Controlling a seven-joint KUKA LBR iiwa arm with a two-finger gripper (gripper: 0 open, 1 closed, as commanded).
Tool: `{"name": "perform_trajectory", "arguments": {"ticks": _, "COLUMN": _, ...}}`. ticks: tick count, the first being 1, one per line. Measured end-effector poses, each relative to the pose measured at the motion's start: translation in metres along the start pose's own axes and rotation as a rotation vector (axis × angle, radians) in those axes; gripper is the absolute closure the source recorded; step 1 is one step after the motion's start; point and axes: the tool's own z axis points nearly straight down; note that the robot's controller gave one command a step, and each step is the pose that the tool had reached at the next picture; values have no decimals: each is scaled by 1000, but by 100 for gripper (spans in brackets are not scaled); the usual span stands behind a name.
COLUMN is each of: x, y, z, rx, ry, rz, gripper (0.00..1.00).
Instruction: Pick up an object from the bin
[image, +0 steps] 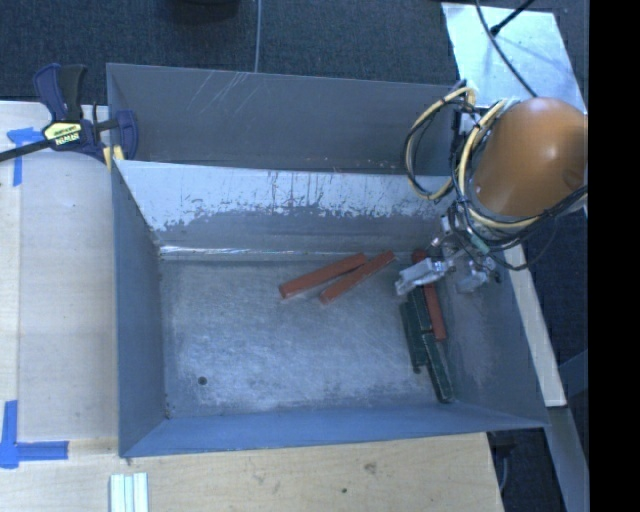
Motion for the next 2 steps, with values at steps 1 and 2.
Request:
{"name": "perform_trajectory", "arguments": {"ticks": 1, "x": -7, "y": -11, "z": 43, "rx": 7, "ry": 0, "rz": -394, "gripper": 0}}
{"name": "perform_trajectory", "arguments": {"ticks": 2, "x": -13, "y": -11, "z": 45, "rx": 8, "ry": -14, "rz": -390, "gripper": 100}}
